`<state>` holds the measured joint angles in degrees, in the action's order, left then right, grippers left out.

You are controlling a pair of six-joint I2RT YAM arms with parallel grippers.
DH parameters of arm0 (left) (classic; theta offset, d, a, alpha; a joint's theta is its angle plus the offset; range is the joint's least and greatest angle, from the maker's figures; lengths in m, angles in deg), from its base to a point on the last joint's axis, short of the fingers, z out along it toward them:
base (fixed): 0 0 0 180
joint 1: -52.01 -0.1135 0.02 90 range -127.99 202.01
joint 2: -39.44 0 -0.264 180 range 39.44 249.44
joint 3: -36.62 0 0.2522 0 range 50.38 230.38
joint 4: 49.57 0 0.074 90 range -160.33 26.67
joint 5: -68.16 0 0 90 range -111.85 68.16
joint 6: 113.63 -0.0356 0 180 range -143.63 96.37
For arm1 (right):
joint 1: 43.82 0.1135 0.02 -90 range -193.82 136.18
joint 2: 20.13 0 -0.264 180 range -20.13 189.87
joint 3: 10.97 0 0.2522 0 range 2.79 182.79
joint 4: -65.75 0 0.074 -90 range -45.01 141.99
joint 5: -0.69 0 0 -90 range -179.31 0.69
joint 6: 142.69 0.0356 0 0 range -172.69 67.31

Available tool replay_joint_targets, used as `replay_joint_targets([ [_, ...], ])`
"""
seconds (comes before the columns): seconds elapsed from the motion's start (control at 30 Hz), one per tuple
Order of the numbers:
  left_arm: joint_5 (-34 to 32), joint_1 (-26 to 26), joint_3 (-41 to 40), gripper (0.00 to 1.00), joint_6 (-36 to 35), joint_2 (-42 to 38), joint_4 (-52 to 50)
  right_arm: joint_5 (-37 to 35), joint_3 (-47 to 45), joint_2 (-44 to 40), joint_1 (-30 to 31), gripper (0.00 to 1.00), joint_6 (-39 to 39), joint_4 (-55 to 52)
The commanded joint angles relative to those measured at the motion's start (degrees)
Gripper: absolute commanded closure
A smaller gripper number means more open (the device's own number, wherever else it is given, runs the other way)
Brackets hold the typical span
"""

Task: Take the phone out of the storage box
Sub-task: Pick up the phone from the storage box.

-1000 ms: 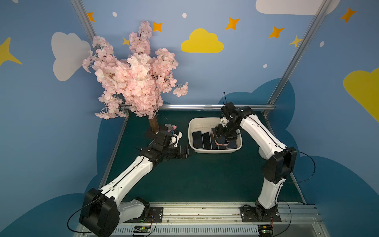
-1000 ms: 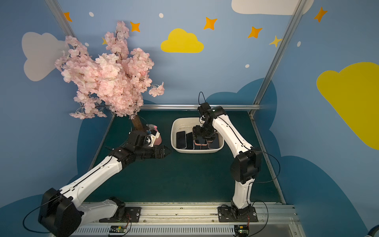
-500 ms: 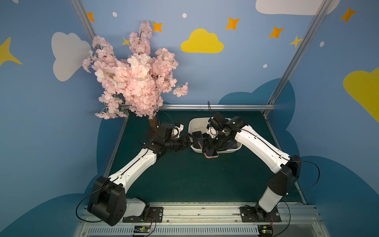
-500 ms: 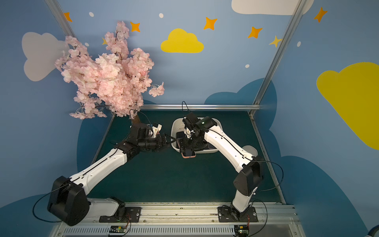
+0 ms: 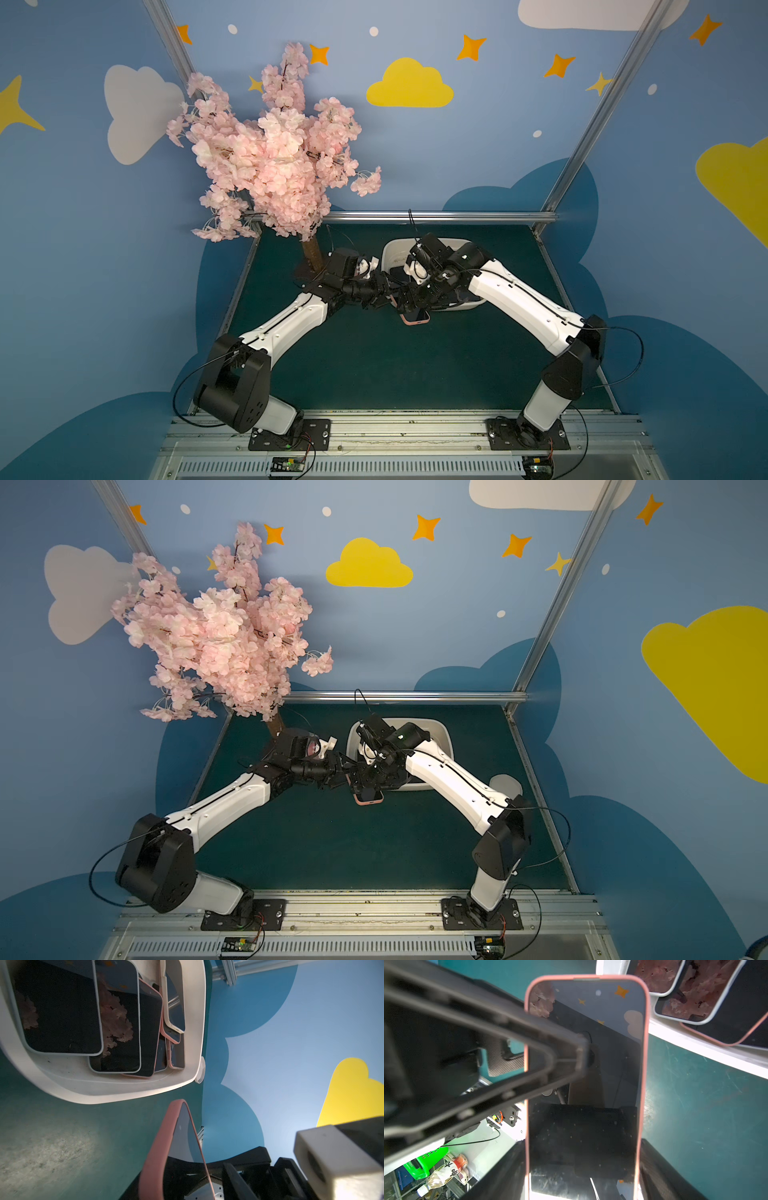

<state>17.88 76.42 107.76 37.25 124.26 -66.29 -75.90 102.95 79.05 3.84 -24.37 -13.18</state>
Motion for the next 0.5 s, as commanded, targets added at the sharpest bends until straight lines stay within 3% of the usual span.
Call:
replay_joint_targets([
  [0.0, 1.1, 0.1, 0.2, 0.55, 0.9, -0.1, 0.8, 1.2, 0.4, -0.9, 0.8, 0.32, 0.5, 2.3],
  [0.23, 1.7, 0.0, 0.1, 0.78, 1.4, 0.7, 1.1, 1.0, -0.1, -1.0, 1.1, 0.26, 0.5, 2.3],
  [0.47, 2.4, 0.0, 0.3, 0.92, 0.7, 1.3, 0.5, 1.5, -0.2, -0.8, 0.8, 0.12, 0.9, 2.4],
])
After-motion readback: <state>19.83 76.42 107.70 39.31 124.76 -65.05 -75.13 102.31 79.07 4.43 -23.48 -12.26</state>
